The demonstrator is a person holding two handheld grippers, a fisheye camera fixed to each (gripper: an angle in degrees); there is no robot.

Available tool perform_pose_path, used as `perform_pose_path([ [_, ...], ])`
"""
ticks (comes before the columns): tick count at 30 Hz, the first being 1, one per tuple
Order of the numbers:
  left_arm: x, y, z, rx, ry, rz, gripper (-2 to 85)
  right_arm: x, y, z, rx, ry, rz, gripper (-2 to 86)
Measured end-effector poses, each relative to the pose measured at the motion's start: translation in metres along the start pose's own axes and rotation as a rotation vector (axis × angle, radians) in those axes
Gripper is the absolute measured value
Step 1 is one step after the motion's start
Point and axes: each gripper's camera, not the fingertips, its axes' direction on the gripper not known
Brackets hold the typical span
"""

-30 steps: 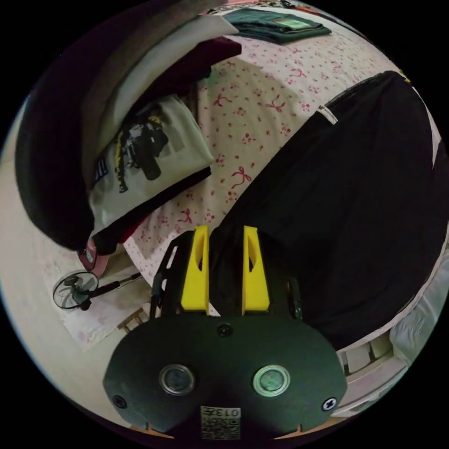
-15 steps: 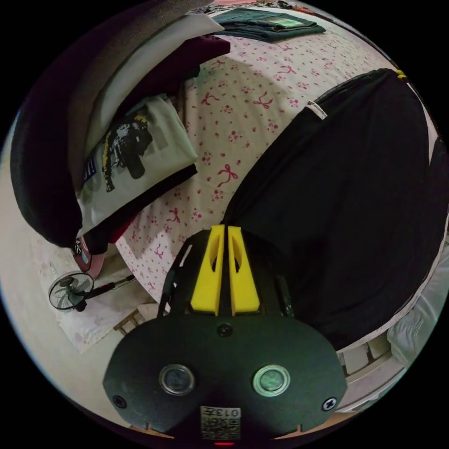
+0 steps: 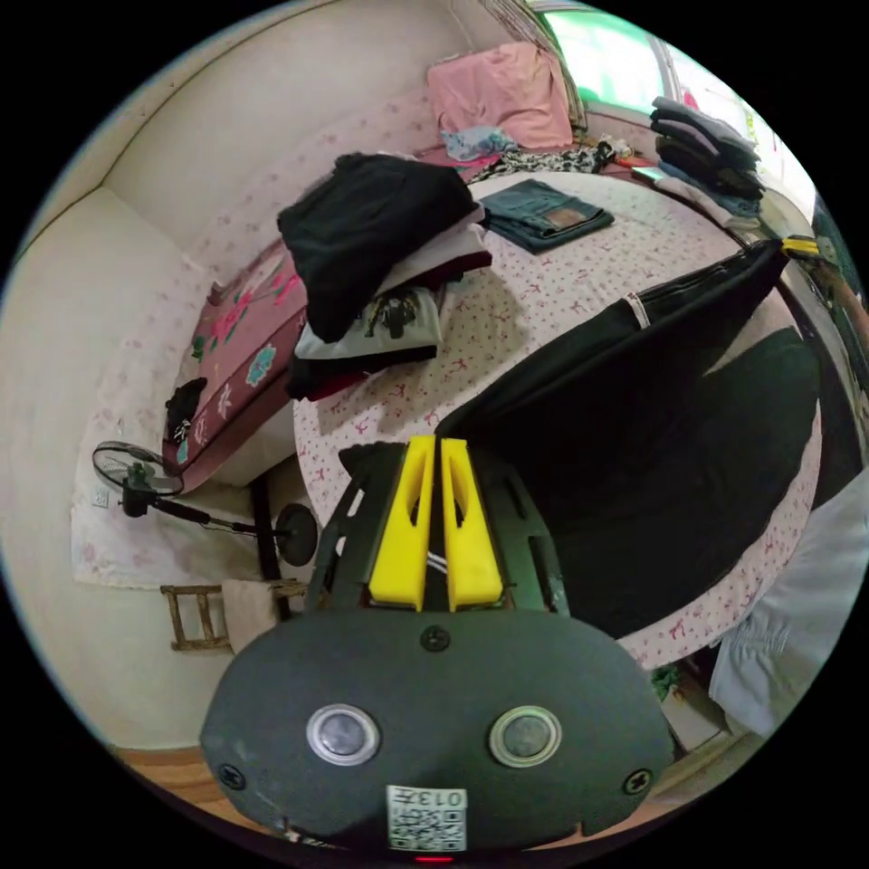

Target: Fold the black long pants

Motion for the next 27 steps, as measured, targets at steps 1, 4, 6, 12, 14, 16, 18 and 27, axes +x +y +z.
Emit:
perform_pose_path([
  [1, 0.004, 0.011, -0.008, 0.005, -0.005, -0.002, 0.3, -0.010, 0.023, -0.013, 0.032, 0.003, 0.039, 0.6],
  [4, 0.023, 0.066, -0.036, 0.022, 0.008, -0.049, 0.3, -0.042, 0.080, -0.029, 0.070, 0.027, 0.133, 0.6],
  [6, 0.044, 0.108, -0.041, -0.003, 0.027, -0.075, 0.3, -0.063, 0.112, -0.026, 0.050, 0.043, 0.186, 0.6],
  [12, 0.094, 0.175, -0.002, -0.168, 0.062, -0.086, 0.4, -0.120, 0.179, 0.020, -0.129, 0.045, 0.244, 0.7],
  [14, 0.098, 0.183, 0.011, -0.217, 0.060, -0.092, 0.4, -0.129, 0.187, 0.029, -0.150, 0.061, 0.241, 0.7],
  [16, 0.098, 0.187, 0.016, -0.235, 0.063, -0.099, 0.3, -0.134, 0.190, 0.032, -0.157, 0.062, 0.236, 0.7],
  [18, 0.091, 0.190, 0.009, -0.220, 0.070, -0.103, 0.3, -0.138, 0.190, 0.027, -0.154, 0.081, 0.207, 0.7],
  [27, 0.068, 0.212, -0.016, -0.199, 0.111, -0.106, 0.3, -0.159, 0.231, 0.019, -0.140, 0.086, 0.171, 0.6],
])
